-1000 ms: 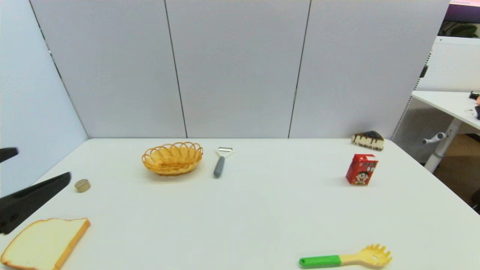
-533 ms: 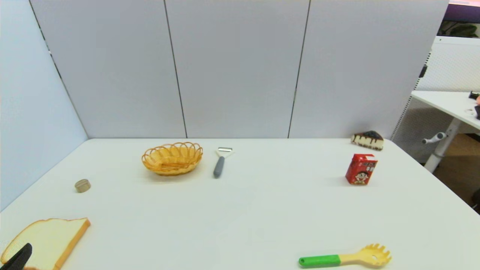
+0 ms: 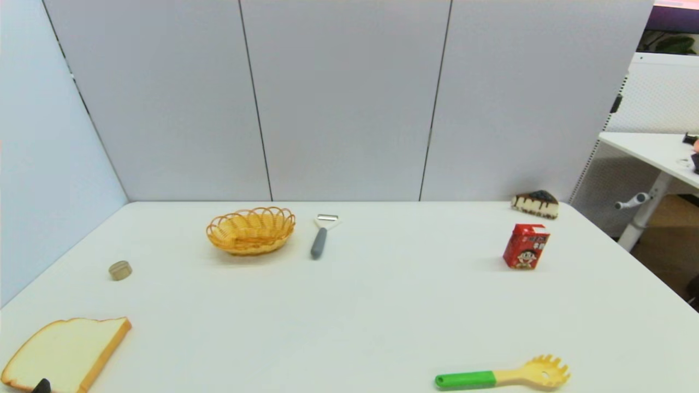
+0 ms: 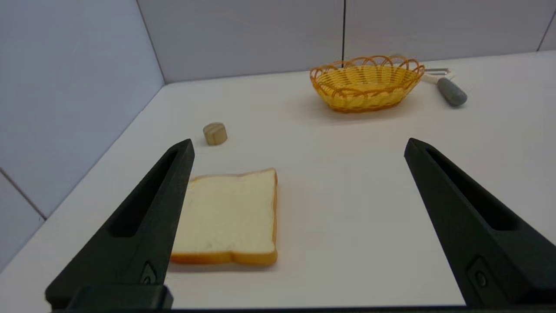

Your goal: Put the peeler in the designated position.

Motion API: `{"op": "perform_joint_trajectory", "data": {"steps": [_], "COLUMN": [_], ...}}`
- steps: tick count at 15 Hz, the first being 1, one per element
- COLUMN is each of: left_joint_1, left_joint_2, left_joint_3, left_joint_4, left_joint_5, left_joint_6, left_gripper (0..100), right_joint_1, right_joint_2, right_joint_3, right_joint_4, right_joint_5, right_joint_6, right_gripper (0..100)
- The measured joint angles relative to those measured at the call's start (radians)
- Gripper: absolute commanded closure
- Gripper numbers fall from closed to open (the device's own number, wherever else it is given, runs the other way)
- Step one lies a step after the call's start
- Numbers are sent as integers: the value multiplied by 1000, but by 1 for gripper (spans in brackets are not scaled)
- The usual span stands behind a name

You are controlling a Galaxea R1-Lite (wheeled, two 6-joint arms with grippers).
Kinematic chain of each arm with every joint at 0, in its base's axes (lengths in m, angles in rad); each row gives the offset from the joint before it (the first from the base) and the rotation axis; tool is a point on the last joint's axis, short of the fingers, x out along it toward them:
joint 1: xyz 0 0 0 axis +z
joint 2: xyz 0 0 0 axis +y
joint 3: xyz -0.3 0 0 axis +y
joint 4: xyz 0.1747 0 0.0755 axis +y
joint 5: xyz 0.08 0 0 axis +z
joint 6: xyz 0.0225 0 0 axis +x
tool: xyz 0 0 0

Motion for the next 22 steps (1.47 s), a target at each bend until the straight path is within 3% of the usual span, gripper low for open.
{"op": "perform_joint_trajectory", "data": {"steps": [5, 8, 22], "left_joint_1": [17, 19, 18], "left_joint_2": [-164, -192, -201], "left_joint_3": [34, 36, 37], "left_joint_4": [220, 220, 221], "left_joint_5": [-10, 0, 4], "left_joint_6": [-59, -123, -129], "left_gripper": [0, 0, 0], "right_joint_1": [0, 0, 0], "right_joint_2": [0, 0, 0], "right_joint_3": [0, 0, 0], "right_joint_4": [0, 0, -1], "right_joint_5": [0, 0, 0], "right_joint_6": [0, 0, -2], "right_gripper": [0, 0, 0]}}
